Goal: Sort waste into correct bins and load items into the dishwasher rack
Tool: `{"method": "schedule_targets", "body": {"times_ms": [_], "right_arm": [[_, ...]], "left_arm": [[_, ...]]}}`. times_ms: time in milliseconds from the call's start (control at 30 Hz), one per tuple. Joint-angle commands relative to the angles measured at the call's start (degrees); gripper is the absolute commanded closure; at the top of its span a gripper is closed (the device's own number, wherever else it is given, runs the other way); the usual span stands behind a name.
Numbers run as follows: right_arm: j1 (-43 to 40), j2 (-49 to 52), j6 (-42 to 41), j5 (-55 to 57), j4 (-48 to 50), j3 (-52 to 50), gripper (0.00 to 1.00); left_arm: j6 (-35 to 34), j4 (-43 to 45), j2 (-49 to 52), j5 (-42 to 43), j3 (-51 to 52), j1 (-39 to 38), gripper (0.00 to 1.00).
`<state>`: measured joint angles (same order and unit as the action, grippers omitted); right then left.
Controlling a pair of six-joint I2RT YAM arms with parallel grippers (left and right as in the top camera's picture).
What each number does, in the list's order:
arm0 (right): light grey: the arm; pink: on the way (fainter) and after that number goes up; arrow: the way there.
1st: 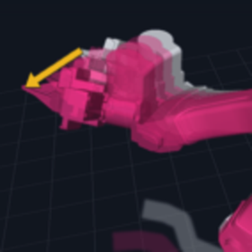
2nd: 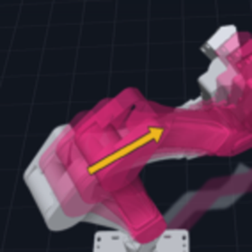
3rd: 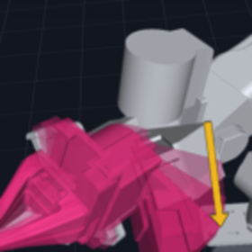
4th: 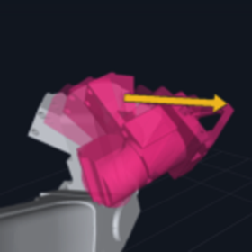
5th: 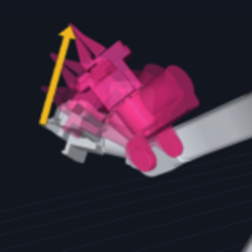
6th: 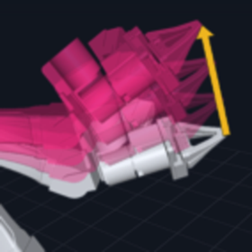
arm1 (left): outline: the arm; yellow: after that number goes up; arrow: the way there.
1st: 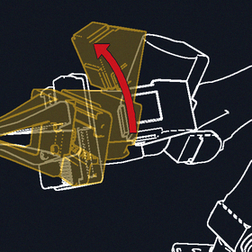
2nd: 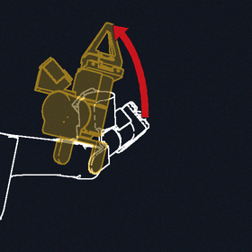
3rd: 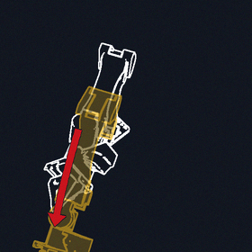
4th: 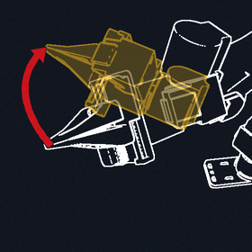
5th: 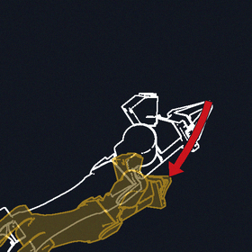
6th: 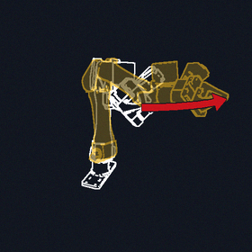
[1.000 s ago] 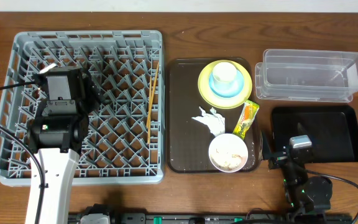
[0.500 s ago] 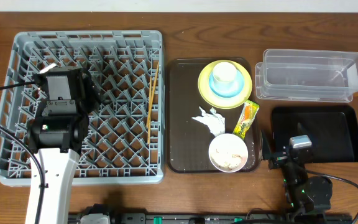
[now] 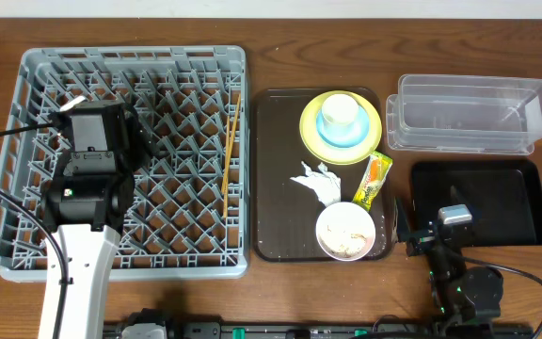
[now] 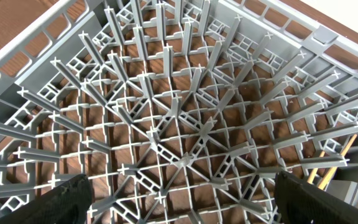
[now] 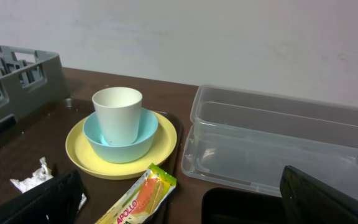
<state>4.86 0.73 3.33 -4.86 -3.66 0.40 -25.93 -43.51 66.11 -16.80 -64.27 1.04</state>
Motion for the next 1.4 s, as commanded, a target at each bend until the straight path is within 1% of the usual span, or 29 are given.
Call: {"method": "schedule_targets", "body": {"times_ms": [0,167,300,500,600,700,833,900,967,1000,1033,1167,1200,1267,1367], "right_arm": [[-0.68,-0.13,-0.7,0.35,-0.24,-0.09,0.01],[-0.68,-0.13,-0.96,-0.13,-0.2,-0.09,0.01],[-0.68,-0.13,-4.24,-0.13,-0.15,-0.09,0.01],[-0.68,-0.13,-13.07,-0.13,-0.17,-0.02,0.01],[-0.68,-0.13,-15.67,-0.15,-1.55,1.14,0.01],[-0.68,0.11,-16.17,-0.17,-5.99,4.94,0.01],[-0.68,3.48,-16.15,0.17,-15.47,15.17,0.01],[-0.68,7.98,-16.15,0.17,-20.74,22.23,0.01],[-0.68,14.1,-16.15,0.13,-26.38,30.01,0.01],[-0.68,19.23,-16.15,-0.02,-31.19,36.06,0.01],[-0.68,21.68,-16.15,-0.15,-33.59,38.91,0.01],[-0.68,38.91,-16.13,-0.11,-51.95,58.82,0.01],[-0.68,42.47,-16.15,-0.17,-55.28,62.79,0.01],[-0.68,49.66,-16.17,-2.21,-60.26,70.62,0.01],[-0.68,56.96,-16.17,-10.21,-62.77,77.79,0.01]], "left_arm": [[-0.74,-0.24,0.11,0.02,-1.55,0.28,0.05],[-0.74,-0.22,0.11,0.02,-1.55,0.28,0.05],[-0.74,-0.22,0.11,0.04,-1.55,0.28,0.05],[-0.74,-0.22,0.11,0.04,-1.55,0.28,0.05],[-0.74,-0.22,0.11,0.04,-1.55,0.28,0.05],[-0.74,-0.24,0.11,0.02,-1.55,0.28,0.05],[-0.74,-0.22,0.11,0.04,-1.55,0.28,0.05],[-0.74,-0.22,0.11,0.02,-1.55,0.28,0.05],[-0.74,-0.22,0.11,0.04,-1.55,0.28,0.05],[-0.74,-0.22,0.11,0.02,-1.55,0.28,0.05],[-0.74,-0.22,0.11,0.04,-1.55,0.28,0.05],[-0.74,-0.22,0.11,0.04,-1.55,0.28,0.05],[-0.74,-0.22,0.11,0.04,-1.55,0.28,0.05],[-0.74,-0.22,0.11,0.04,-1.55,0.28,0.05],[-0.74,-0.22,0.11,0.04,-1.55,0.28,0.05]]}}
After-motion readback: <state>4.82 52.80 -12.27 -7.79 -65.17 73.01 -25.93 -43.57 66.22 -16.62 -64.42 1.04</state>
